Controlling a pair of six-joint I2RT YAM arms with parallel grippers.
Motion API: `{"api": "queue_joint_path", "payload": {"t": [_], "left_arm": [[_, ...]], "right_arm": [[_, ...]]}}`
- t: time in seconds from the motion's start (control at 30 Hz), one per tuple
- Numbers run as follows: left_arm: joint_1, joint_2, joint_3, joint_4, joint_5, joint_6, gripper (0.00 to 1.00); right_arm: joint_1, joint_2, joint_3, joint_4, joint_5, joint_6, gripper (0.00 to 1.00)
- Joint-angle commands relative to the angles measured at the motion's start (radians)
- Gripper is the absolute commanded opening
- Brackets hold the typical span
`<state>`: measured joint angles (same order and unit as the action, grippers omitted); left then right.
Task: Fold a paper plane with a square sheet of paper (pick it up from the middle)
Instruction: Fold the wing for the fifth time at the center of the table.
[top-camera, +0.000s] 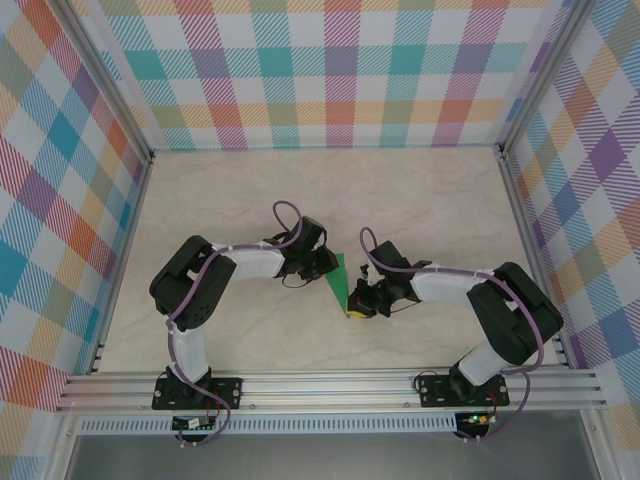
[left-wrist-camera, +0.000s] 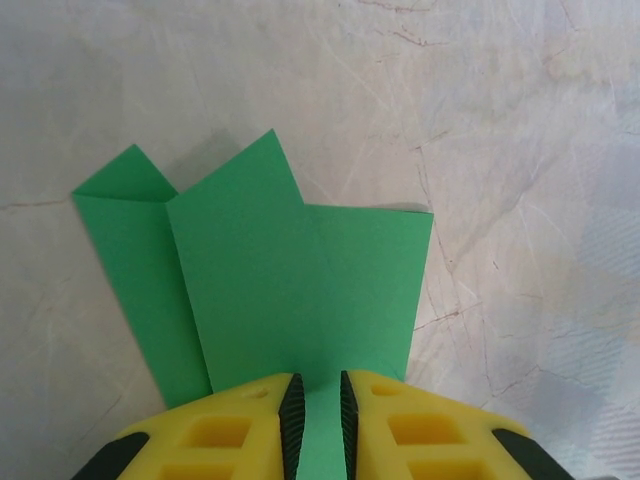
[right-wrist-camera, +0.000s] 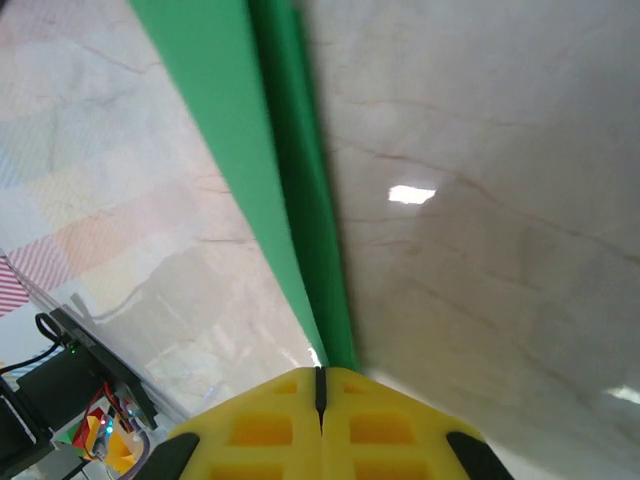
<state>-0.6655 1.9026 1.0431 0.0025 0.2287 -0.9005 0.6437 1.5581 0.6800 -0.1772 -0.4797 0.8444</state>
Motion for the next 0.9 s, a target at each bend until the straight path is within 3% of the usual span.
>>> {"api": "queue_joint_path", "payload": {"t": [0.0, 0.2, 0.43, 0.87], "left_arm": [[0.008, 0.068, -0.010, -0.084, -0.014, 0.017, 0.22], [0.007, 0.069, -0.011, -0.088, -0.011, 0.017, 0.22], [0.007, 0.070, -0.008, -0.097, -0.013, 0.021, 0.22], [0.006, 0.077, -0.008, -0.097, -0.008, 0.018, 0.21]], "right_arm": [[0.007, -0.015, 0.076, -0.041, 0.004, -0.037, 0.00], [0.007, 0.054, 0.112, -0.002, -0.011, -0.033, 0.00], [0.007, 0.105, 0.030, 0.067, -0.037, -0.015, 0.00], [0.010, -0.013, -0.054, 0.039, -0.028, -0.005, 0.00]]}}
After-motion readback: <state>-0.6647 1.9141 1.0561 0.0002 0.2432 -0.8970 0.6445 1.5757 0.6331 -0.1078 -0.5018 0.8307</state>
